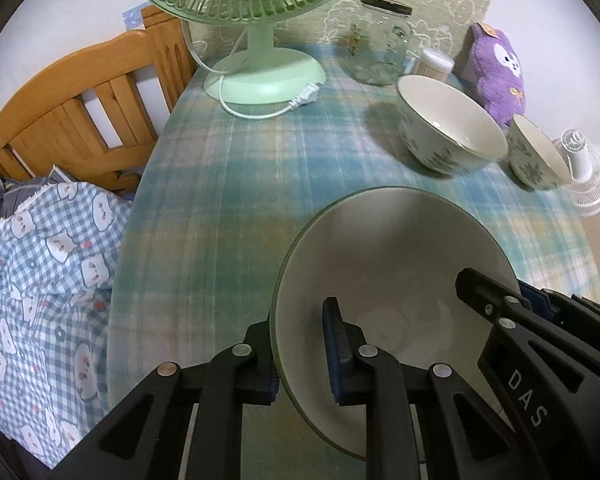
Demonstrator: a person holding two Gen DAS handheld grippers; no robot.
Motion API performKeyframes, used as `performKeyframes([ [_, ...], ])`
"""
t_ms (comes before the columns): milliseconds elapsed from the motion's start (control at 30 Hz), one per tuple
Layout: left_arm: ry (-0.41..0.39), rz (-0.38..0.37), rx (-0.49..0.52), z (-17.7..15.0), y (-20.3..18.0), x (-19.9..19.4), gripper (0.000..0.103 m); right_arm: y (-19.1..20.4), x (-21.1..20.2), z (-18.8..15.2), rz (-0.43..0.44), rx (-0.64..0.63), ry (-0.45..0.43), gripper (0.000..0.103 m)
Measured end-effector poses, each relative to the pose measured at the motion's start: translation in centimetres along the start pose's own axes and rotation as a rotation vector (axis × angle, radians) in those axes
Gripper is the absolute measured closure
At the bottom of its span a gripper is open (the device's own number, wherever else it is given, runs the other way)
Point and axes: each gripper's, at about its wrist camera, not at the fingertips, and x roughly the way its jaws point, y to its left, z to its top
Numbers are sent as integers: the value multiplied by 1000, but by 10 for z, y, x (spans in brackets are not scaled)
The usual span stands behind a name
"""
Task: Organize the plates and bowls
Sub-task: 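Lift the large bowl with both grippers toward the bowl beside the jar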
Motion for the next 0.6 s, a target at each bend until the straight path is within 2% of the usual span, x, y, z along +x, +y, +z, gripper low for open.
performKeyframes([
  [600,-2,28,-47,-78,-44,-42,87,-39,-44,-79,15,-49,6,84],
])
